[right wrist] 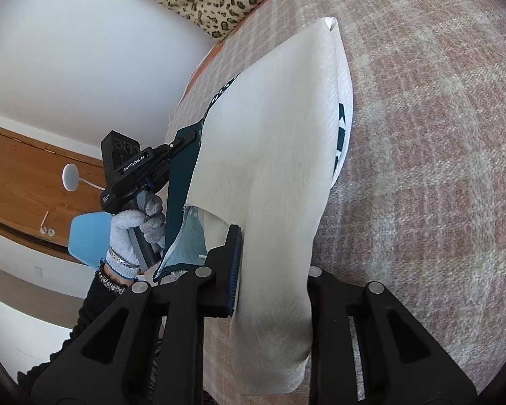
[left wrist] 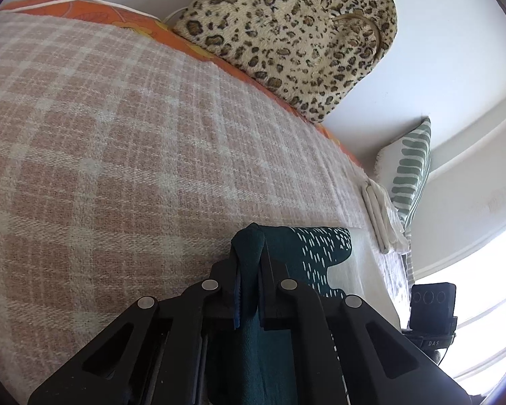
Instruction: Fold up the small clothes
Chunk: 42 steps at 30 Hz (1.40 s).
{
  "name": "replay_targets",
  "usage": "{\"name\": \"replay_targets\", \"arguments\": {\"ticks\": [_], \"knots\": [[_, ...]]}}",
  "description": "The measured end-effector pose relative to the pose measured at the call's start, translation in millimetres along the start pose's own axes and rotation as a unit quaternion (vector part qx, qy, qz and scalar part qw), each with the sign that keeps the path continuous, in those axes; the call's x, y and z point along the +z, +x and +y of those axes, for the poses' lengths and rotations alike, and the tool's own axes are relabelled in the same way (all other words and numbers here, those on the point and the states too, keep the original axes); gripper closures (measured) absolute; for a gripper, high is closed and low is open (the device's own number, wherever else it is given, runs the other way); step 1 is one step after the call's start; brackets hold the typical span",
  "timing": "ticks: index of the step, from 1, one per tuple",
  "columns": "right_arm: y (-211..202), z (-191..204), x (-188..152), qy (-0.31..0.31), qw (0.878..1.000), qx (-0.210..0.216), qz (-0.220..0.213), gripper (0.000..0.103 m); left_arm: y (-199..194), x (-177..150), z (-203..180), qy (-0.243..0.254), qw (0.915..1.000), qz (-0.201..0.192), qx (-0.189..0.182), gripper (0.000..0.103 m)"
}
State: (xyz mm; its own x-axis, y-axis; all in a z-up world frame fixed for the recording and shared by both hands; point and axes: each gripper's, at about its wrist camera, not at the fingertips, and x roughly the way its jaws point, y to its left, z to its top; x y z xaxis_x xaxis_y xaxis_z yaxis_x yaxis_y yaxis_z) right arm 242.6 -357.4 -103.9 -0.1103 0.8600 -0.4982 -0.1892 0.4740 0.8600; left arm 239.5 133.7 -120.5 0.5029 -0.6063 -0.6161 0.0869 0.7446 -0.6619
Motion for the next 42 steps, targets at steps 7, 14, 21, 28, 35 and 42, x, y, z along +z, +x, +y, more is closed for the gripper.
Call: {"name": "replay_targets", "arguments": {"ticks": [7,14,21,28,35,42], "knots": [[-5,31,2,-0.069,0.994,-0.078,-0.025,0.095,-17,0,-25,0.039,0.9985,-0.030,0.025,0.099],[-20,72,4,-0.133,0.984,-0.102,-0.058,0.096,-34,-3,-57,0.073,0.9957,-0.051,0.025,0.100],[-21,80,-5,-0.149,0.979,-0.125,-0.060,0.096,-48,-4,-80,0.088,0.9935,-0.070,0.015,0.100],[-41,90,-17,-0.174,0.972,-0.139,-0.081,0.096,-53,-2,-112,0.106,0.9906,-0.087,-0.003,0.100],[-79,98,-19,-0.207,0.958,-0.170,-0.104,0.096,-45,9,-157,0.122,0.9875,-0.094,-0.033,0.100],[-139,90,-15,-0.240,0.938,-0.213,-0.133,0.096,-20,24,-224,0.158,0.9809,-0.093,-0.065,0.100]]}}
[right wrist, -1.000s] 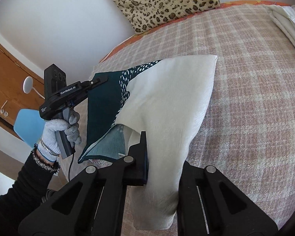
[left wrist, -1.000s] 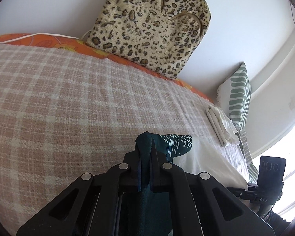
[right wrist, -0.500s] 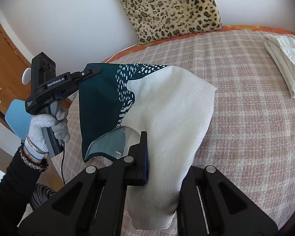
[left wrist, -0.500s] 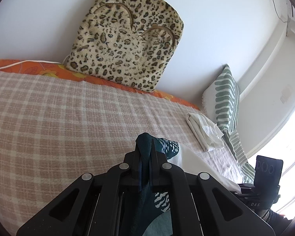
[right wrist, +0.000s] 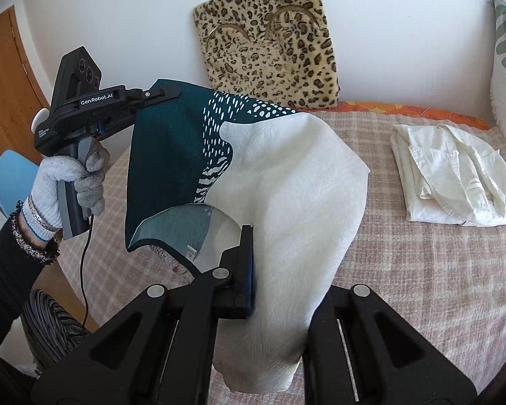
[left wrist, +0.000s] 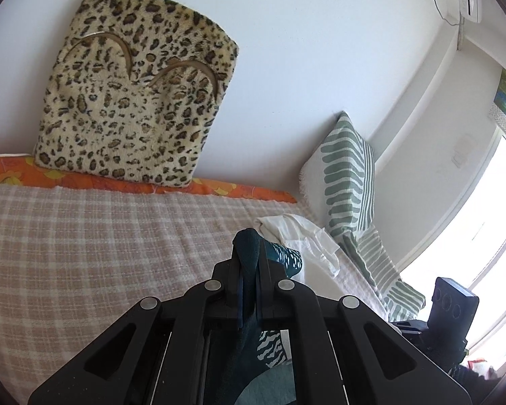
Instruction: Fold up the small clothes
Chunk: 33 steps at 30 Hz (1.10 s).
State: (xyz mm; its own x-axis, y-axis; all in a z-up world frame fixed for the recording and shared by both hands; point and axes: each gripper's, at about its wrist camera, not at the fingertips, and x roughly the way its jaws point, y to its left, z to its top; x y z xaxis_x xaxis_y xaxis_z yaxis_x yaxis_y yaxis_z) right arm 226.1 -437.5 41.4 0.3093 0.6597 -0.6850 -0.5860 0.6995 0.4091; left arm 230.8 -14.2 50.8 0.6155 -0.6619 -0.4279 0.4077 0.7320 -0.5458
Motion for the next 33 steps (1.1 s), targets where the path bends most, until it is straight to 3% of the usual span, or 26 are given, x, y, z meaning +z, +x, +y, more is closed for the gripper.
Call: {"name": "replay_targets", "arguments": {"ticks": [8,17,25,33], "knots": [[-50,-69,12,-0.007,0.998,-0.063,-0.015,0.096,68,19,-63,0.032,0.9986,0.011,-0.041,0.100],[-88,-141,39,-0.043,0.990,-0.134,-0.027,0.096,145,40,-112,0.035,0.9964,0.016,-0.076,0.100],[-81,-213,69,-0.073,0.982,-0.172,-0.022,0.096,205,54,-133,0.040,0.9960,0.012,-0.079,0.100],[-35,-281,82,-0.050,0.987,-0.153,-0.017,0.096,268,53,-116,0.034,0.9979,0.023,-0.051,0.100]]}}
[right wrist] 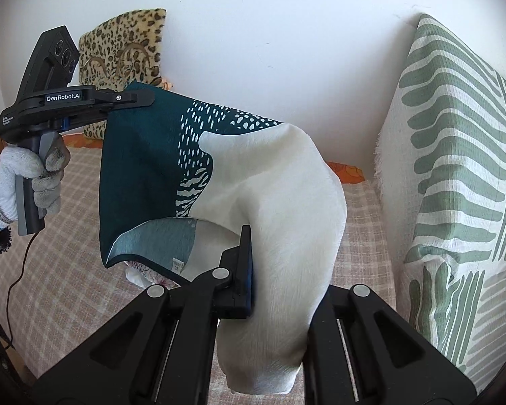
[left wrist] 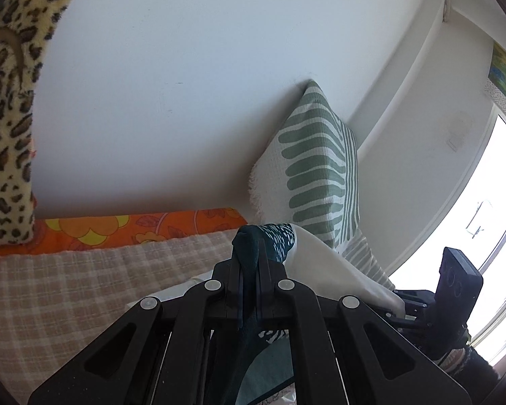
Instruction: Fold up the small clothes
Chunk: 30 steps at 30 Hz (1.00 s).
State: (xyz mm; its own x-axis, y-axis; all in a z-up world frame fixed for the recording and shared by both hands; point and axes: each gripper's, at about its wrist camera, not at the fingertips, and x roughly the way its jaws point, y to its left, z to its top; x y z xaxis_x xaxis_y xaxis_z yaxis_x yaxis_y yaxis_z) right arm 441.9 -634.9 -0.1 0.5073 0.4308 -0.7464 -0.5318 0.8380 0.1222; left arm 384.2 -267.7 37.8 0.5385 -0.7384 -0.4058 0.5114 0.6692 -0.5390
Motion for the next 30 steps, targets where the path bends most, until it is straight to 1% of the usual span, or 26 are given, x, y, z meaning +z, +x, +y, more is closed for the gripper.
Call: {"name": "replay_targets", "arguments": {"ticks": [2,4,6,8,10,11,12,13,15,16,17,18,19,20,21,22,24,26,28,30], "knots": [[21,-6,-4,0.001,1.000,0.009,0.012,0.096,17,-3,12,-0.007,0.9998,0.008,0.016,0.100],[39,-12,-10,0.010,0.999,0.020,0.022,0.096,33,-5,26,-0.018,0.9993,0.022,0.024,0.100],[54,-19,-17,0.027,0.998,0.038,0.032,0.096,45,-9,36,-0.017,0.9983,0.028,0.048,0.100],[65,-26,-23,0.036,0.998,0.041,0.038,0.096,54,-9,42,-0.003,0.9965,0.034,0.077,0.099],[73,-35,-30,0.056,0.996,0.051,0.045,0.096,58,-8,46,0.006,0.9948,0.041,0.094,0.093],[76,-41,-33,0.066,0.995,0.055,0.048,0.096,61,-7,48,0.010,0.9929,0.046,0.109,0.090],[79,-47,-36,0.081,0.993,0.065,0.052,0.096,61,-6,49,0.014,0.9903,0.051,0.129,0.082],[80,-53,-40,0.101,0.991,0.075,0.053,0.096,62,-5,52,0.014,0.9883,0.051,0.143,0.080],[82,-64,-48,0.135,0.984,0.108,0.051,0.096,56,-5,51,0.022,0.9860,0.043,0.160,0.080],[83,-67,-51,0.149,0.979,0.129,0.050,0.093,52,-6,48,0.028,0.9846,0.041,0.168,0.080],[83,-71,-54,0.163,0.974,0.149,0.046,0.093,48,-7,45,0.032,0.9852,0.040,0.164,0.080],[82,-74,-56,0.177,0.969,0.170,0.041,0.092,44,-11,40,0.036,0.9874,0.041,0.148,0.080],[81,-78,-57,0.192,0.962,0.193,0.035,0.090,42,-16,33,0.047,0.9884,0.050,0.136,0.080],[80,-81,-58,0.206,0.955,0.212,0.028,0.086,44,-21,25,0.056,0.9889,0.064,0.122,0.080],[79,-85,-59,0.217,0.949,0.227,0.022,0.072,45,-29,16,0.065,0.9895,0.078,0.103,0.080],[78,-89,-59,0.227,0.943,0.244,0.014,0.056,48,-37,7,0.075,0.9890,0.091,0.090,0.080],[75,-95,-59,0.244,0.930,0.274,0.000,0.044,56,-54,-9,0.097,0.9862,0.115,0.069,0.080],[73,-102,-61,0.261,0.921,0.289,-0.012,0.044,70,-72,-17,0.102,0.9817,0.154,0.048,0.080],[77,-113,-62,0.288,0.909,0.302,-0.014,0.039,86,-88,-19,0.107,0.9761,0.183,0.048,0.080],[81,-122,-64,0.308,0.904,0.296,-0.018,0.037,99,-103,-16,0.107,0.9708,0.209,0.048,0.080]]}}
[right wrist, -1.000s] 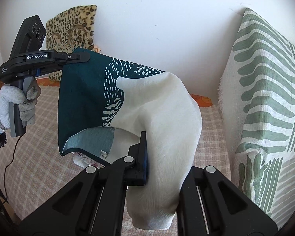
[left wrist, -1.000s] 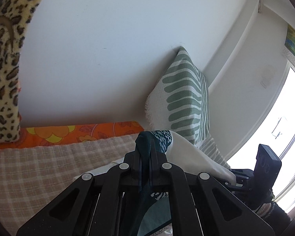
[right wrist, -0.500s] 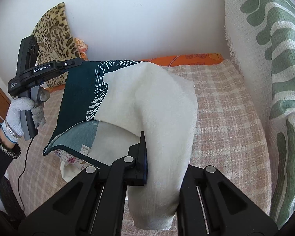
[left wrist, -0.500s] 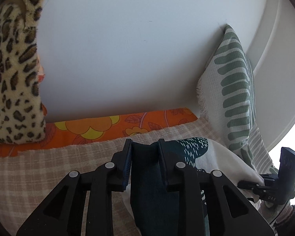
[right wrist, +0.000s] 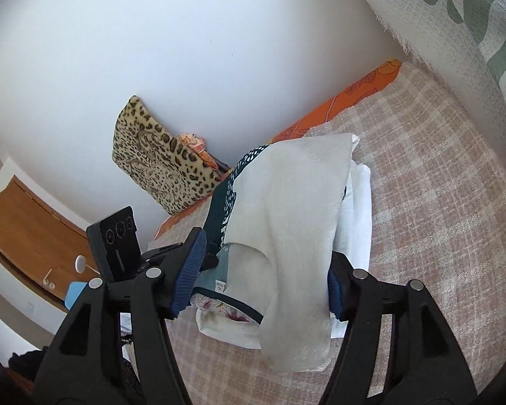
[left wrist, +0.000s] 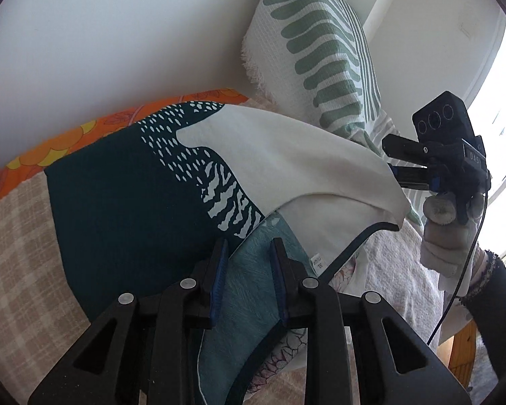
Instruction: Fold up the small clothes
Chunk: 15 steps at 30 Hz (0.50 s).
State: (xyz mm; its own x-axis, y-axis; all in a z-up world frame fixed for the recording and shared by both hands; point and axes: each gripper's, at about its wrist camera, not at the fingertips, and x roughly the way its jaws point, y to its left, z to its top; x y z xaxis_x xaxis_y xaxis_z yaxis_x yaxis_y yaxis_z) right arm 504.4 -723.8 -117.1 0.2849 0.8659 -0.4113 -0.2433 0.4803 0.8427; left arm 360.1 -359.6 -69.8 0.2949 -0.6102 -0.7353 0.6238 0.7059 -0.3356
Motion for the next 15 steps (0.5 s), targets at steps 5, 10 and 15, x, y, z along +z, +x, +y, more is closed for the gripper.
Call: {"name": "replay_targets", "arguments": {"ticks": [5,10,15], "knots": [[-11,-9,11,-0.002,1.000,-0.021,-0.020,0.037,13,-15,2,0.004,0.9999,0.002,-0.010,0.080],[13,-43,40,0.071,0.995,-0.052,-0.037,0.037,14,-15,1,0.005,0.9999,0.000,-0.009,0.080],[53,-53,57,0.085,0.994,-0.064,-0.019,0.049,10,-17,2,0.002,0.9998,-0.003,-0.017,0.080]]}}
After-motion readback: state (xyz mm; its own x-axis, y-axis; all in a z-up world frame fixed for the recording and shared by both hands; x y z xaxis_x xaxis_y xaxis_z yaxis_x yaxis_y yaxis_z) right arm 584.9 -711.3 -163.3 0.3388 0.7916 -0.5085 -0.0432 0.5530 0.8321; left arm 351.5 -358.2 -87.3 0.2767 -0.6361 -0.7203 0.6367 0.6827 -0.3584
